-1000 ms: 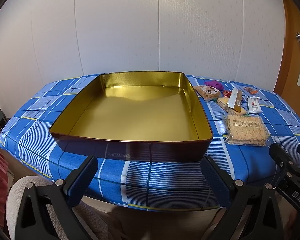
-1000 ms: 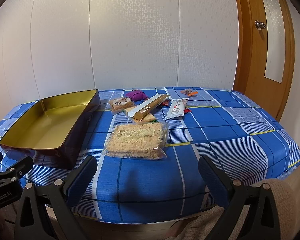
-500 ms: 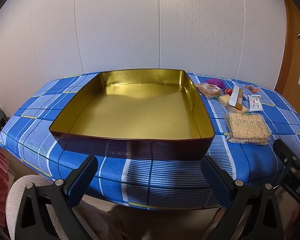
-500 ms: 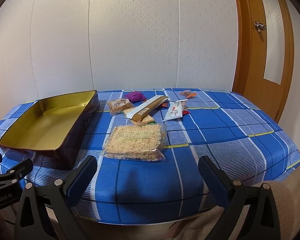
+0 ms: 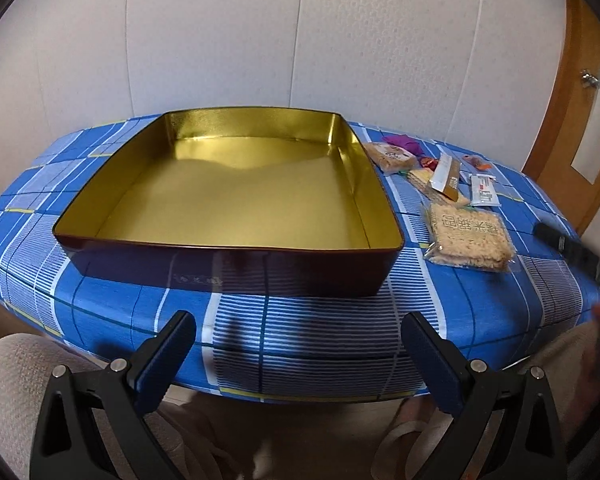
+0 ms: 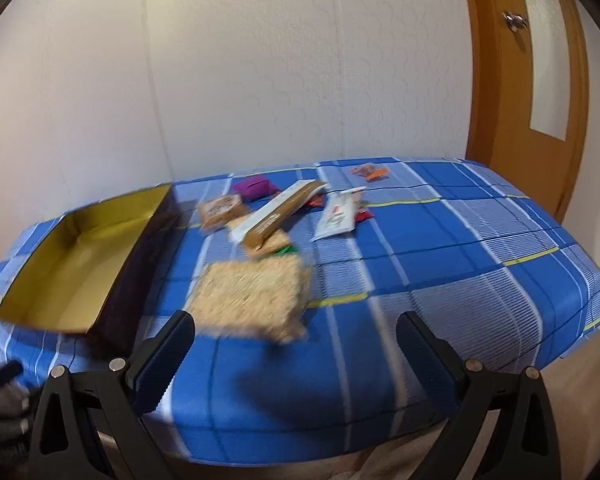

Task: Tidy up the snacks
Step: 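Move the left tool toward the clear bag of puffed rice cake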

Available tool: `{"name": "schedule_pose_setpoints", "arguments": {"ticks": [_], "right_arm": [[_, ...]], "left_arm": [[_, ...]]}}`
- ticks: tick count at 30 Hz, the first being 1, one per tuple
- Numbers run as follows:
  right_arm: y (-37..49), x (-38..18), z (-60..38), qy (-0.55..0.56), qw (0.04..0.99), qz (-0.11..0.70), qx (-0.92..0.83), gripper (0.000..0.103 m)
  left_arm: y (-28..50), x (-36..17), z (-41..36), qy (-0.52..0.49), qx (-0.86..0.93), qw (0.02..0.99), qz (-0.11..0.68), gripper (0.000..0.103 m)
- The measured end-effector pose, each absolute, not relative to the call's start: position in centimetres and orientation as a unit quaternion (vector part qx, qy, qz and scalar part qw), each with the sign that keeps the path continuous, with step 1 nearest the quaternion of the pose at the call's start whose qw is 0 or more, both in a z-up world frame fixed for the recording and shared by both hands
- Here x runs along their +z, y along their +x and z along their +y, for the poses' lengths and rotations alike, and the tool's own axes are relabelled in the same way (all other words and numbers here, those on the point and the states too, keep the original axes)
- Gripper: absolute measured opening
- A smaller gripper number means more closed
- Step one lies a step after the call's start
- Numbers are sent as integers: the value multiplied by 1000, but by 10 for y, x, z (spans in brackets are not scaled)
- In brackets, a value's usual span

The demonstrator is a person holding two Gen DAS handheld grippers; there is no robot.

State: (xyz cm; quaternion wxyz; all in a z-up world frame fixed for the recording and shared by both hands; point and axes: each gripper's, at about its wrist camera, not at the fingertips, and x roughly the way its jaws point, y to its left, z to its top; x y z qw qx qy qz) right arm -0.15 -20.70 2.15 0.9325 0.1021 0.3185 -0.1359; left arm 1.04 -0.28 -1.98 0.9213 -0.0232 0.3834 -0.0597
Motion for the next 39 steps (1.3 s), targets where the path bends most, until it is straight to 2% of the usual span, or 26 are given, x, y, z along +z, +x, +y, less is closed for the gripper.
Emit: {"name": "schedule_pose_setpoints", "arguments": {"ticks": [5, 8, 13, 14, 16, 17, 18, 20, 26, 32, 39], "right_arm": [[27, 36, -246, 96, 931, 319, -147, 97], [52, 31, -270, 104, 917, 355, -147, 85], [82, 12, -311, 169, 900, 373, -150, 81], [91, 7, -318, 185, 894, 382, -143, 76], [107, -2, -326, 205, 884, 397, -138, 73], [115, -6, -328, 211, 880, 405, -133, 70], [120, -9, -329, 215, 876, 412, -130, 63], [124, -14, -328, 226, 871, 421, -112, 59], [103, -24, -315, 223, 862, 445, -96, 59], [92, -32, -288, 131, 865, 481, -53, 59], [80, -25, -268, 123, 876, 465, 32, 59]], "left_arm": [[5, -19, -18, 18, -76, 926, 369, 103], [0, -19, -31, 44, -91, 928, 360, 103], [-11, -20, -58, 99, -119, 928, 339, 103], [-13, -20, -61, 104, -124, 928, 336, 103], [-15, -20, -65, 107, -132, 927, 333, 103], [-15, -20, -66, 106, -133, 927, 333, 103], [-14, -21, -66, 105, -132, 927, 335, 103], [-11, -22, -65, 101, -124, 927, 339, 103], [3, -23, -56, 56, -112, 921, 369, 103], [10, -19, -65, 42, -106, 920, 375, 103], [30, -8, -84, 11, -97, 915, 392, 103]]}}
